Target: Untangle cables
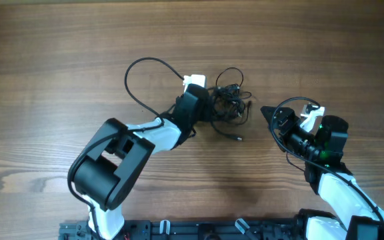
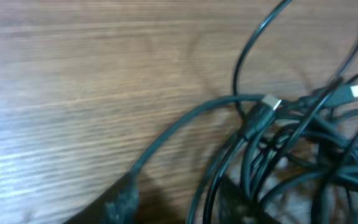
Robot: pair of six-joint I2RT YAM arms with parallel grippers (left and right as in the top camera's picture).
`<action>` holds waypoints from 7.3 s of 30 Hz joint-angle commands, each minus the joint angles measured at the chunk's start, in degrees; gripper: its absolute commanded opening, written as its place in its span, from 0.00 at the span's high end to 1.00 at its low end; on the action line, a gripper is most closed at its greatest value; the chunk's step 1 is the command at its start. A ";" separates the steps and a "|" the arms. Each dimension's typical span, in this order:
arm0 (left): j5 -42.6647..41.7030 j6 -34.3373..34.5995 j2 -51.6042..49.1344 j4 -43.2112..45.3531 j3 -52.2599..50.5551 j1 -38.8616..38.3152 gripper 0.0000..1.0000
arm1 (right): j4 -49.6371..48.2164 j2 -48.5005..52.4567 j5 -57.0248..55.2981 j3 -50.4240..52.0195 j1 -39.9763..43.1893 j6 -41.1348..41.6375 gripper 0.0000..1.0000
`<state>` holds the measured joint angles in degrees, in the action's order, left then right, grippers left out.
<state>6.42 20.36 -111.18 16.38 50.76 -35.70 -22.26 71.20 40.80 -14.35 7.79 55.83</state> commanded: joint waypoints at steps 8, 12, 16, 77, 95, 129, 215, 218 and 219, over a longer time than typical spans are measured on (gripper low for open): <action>-6.10 -0.68 -1.57 -0.37 -0.07 0.20 0.96 | -0.15 0.70 -0.94 -0.26 -0.24 -0.11 0.02; -5.97 -0.55 2.86 -2.25 -0.07 0.24 0.96 | -0.15 0.70 2.05 -0.26 -0.24 -0.35 0.02; -6.25 -0.44 16.04 -7.69 -0.07 0.07 0.96 | -4.50 0.70 8.87 -0.26 -0.24 -2.29 0.01; -18.64 52.57 18.69 -27.32 -0.07 5.22 0.73 | 0.92 -1.57 -0.59 -0.44 -12.55 2.91 0.00; -15.89 29.86 8.74 -16.15 -0.07 -6.40 0.42 | 2.43 -1.57 4.85 -0.44 -6.16 2.58 0.00; -18.91 51.21 30.99 -15.89 -0.07 4.31 0.96 | -7.98 -1.55 -12.11 -0.44 -27.50 5.77 0.28; -19.98 30.84 31.19 -30.42 -0.07 1.88 0.11 | -9.84 -1.03 8.57 -0.42 -5.99 -7.89 0.00; -18.69 30.82 30.73 -30.49 -0.07 -0.28 0.60 | -9.81 -1.03 8.61 -0.42 -5.99 -7.87 0.00; -18.49 30.84 30.58 -30.62 -0.07 -0.68 0.83 | -9.79 -1.03 8.66 -0.42 -5.99 -7.89 0.00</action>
<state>-16.14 51.90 -80.97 -14.00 50.26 -34.61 -32.16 69.95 48.03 -14.85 1.61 49.30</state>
